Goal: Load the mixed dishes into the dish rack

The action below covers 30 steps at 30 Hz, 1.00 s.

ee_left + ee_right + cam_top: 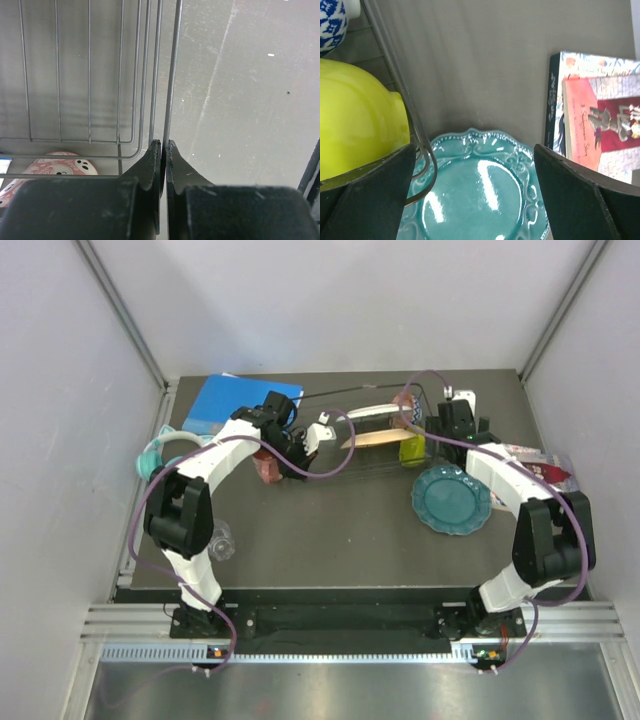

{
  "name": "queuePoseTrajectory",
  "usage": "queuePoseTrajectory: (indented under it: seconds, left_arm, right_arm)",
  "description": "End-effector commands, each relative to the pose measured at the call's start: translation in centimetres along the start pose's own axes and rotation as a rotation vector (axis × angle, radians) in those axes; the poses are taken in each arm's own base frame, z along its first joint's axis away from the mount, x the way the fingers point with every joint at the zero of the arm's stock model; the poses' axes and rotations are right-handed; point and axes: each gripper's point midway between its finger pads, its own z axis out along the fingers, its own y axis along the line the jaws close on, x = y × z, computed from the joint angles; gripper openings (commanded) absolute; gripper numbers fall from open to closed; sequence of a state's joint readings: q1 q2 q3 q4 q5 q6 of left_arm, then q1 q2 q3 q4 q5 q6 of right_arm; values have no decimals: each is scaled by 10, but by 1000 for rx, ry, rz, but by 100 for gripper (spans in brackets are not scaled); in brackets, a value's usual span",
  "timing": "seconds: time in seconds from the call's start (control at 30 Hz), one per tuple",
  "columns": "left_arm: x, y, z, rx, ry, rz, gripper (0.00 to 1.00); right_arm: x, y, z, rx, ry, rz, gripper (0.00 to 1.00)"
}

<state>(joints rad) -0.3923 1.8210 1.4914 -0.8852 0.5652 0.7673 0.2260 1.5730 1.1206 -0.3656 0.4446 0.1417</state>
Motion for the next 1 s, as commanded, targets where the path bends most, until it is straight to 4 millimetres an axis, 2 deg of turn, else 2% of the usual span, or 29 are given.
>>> queuePoseTrajectory:
  seconds: [0.0, 0.07, 0.1, 0.2, 0.3, 0.4, 0.53, 0.57, 0.63, 0.67, 0.73, 0.77, 0.83, 0.97]
  left_arm:
    - [-1, 8, -5, -25, 8, -82, 1]
    - [-3, 8, -1, -20, 6, -77, 1]
    - [-4, 7, 2, -17, 6, -72, 1]
    - [-14, 13, 11, -21, -3, -48, 1]
    - [-27, 22, 19, -26, -16, -40, 1]
    - [-39, 38, 26, -38, -27, -49, 1]
    - [-46, 53, 27, -68, -27, -59, 1]
    - [-46, 56, 25, -77, -31, -58, 1]
    - [-46, 57, 21, -85, -40, -62, 1]
    - [-46, 58, 16, -94, -46, -67, 1]
    - [-48, 55, 6, -96, -61, -72, 1]
    - [-48, 53, 2, -97, -68, -77, 2]
    - [-53, 49, -10, -111, -84, -75, 2]
    - [-60, 41, -31, -130, -122, -74, 3]
  right_arm:
    - [46, -10, -19, -14, 108, -9, 98]
    - [50, -8, -25, -43, 106, 13, 95]
    - [60, -8, -25, -47, 122, 14, 95]
    - [71, -4, -31, -73, 134, 31, 93]
    - [68, -2, -35, -96, 118, 47, 95]
    - [58, -4, -41, -97, 92, 89, 99]
    - [50, -17, -58, -80, 49, 189, 100]
    - [59, -21, -61, -68, 69, 219, 100]
    - [65, -27, -71, -63, 62, 259, 100]
    - [80, -29, -72, -47, 99, 293, 100]
    - [92, -32, -78, -34, 112, 388, 100]
    - [111, -38, -75, -4, 158, 420, 100]
    - [133, -44, -72, 47, 207, 486, 100]
    - [151, -54, -68, 116, 241, 546, 100]
